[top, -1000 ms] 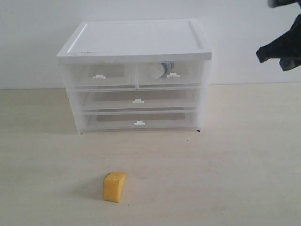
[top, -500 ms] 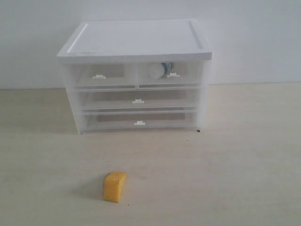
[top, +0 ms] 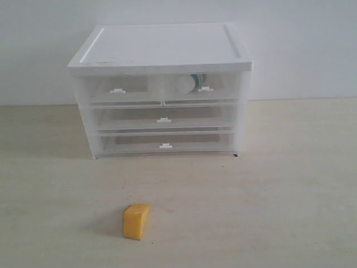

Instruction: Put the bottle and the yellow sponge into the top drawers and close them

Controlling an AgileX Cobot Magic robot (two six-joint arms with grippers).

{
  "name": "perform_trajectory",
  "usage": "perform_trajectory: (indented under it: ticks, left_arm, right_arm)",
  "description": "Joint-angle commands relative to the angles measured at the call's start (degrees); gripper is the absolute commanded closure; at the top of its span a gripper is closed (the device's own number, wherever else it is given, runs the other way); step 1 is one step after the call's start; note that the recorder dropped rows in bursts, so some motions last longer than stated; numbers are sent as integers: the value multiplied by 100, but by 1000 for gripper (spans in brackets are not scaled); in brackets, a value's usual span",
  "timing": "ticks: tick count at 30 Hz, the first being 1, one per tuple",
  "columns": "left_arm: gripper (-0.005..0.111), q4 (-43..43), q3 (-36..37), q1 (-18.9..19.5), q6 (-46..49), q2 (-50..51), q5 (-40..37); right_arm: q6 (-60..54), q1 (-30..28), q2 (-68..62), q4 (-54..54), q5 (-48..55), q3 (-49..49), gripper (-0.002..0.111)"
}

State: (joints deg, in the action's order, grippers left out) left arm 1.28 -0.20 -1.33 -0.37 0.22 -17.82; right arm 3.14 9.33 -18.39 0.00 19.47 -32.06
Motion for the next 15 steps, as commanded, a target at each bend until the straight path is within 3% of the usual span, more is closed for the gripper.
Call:
perform_trajectory:
  ticks: [1,9,15]
  left_arm:
    - [103,-23,20,12,37,-22,18]
    - [103,-23,20,12,37,-22,18]
    - [103,-23,20,12,37,-22,18]
  right_arm:
    - [-9,-17,257,31,5,20,107]
    - [-498,-17,281,-81,-50,93,107]
    - [-626,-17,510,-81,-604,1026,107]
